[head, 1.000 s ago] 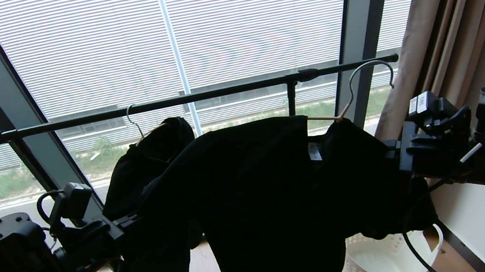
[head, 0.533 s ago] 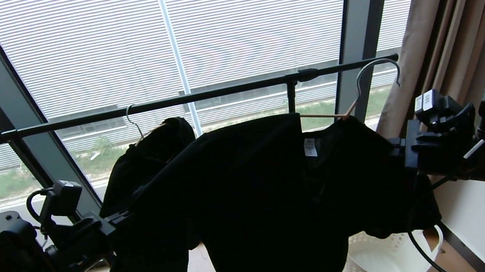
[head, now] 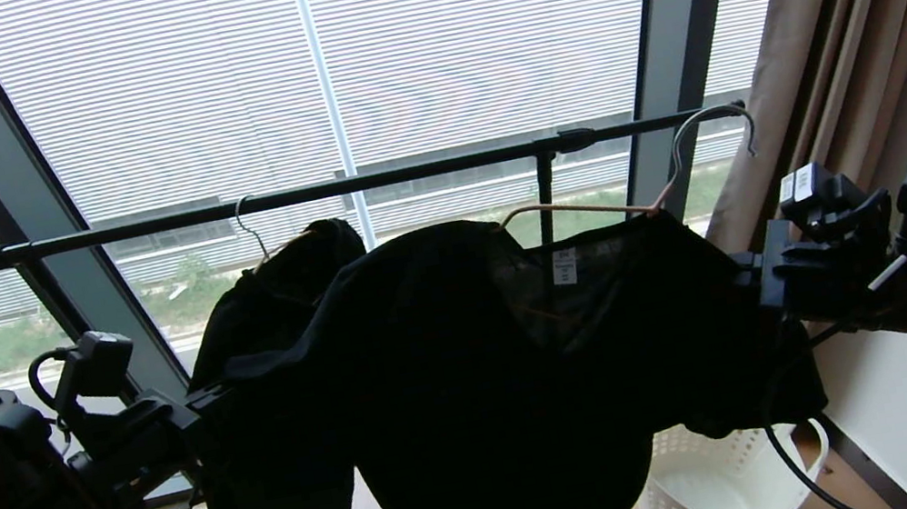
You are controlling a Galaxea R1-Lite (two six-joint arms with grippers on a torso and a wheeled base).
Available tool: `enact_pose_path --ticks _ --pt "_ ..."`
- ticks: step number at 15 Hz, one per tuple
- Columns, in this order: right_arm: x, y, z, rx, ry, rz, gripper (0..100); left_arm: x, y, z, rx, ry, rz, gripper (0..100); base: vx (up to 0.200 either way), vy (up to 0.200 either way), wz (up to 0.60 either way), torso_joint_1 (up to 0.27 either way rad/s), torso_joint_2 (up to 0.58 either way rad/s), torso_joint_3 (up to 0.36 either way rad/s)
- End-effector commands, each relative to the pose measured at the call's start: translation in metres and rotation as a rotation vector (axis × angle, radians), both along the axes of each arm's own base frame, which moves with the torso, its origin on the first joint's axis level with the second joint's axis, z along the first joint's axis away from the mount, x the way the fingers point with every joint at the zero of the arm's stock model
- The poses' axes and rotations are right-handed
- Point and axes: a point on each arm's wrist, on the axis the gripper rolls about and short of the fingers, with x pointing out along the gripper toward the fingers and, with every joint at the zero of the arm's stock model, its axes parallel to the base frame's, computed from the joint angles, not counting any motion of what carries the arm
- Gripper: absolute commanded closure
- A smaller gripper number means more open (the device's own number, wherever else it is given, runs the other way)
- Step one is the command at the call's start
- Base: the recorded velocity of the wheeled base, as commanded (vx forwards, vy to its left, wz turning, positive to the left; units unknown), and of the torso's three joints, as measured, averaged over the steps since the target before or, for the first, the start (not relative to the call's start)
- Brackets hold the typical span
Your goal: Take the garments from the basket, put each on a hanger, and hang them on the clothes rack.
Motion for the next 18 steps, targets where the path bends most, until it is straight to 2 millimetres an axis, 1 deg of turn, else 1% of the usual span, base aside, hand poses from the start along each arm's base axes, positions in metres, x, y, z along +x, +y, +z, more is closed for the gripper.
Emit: enact_pose_path --ticks 1,6,8,10,11,18 --pt "0.001 -0.002 0.000 0.000 -0.001 -0.006 100 0.000 0.002 0.000 -0.001 -0.001 0.007 100 0.000 0.000 0.00 0.000 0.00 0.000" --pt "0.001 -0.002 -0.001 -0.001 0.004 -0.006 100 -0.005 0.000 -0.002 0.009 -0.008 -0.005 100 0.000 0.000 0.00 0.000 0.00 0.000" --pt "0.001 -0.002 -0.002 -0.002 0.006 -0.006 100 -0.001 0.000 -0.008 0.006 -0.010 -0.005 100 0.000 0.000 0.00 0.000 0.00 0.000" --pt "0.002 -0.002 -0.002 -0.002 0.004 -0.006 100 -0.004 0.000 -0.009 0.006 0.000 -0.006 100 0.000 0.000 0.00 0.000 0.00 0.000" --pt "0.002 -0.002 -0.002 -0.002 0.004 -0.006 100 -0.004 0.000 -0.009 0.006 -0.002 -0.006 0 0.000 0.000 0.00 0.000 0.00 0.000" --pt "0.003 -0.002 -0.003 -0.002 0.010 -0.006 100 -0.009 -0.006 -0.010 0.003 0.014 -0.027 0 0.000 0.000 0.00 0.000 0.00 0.000"
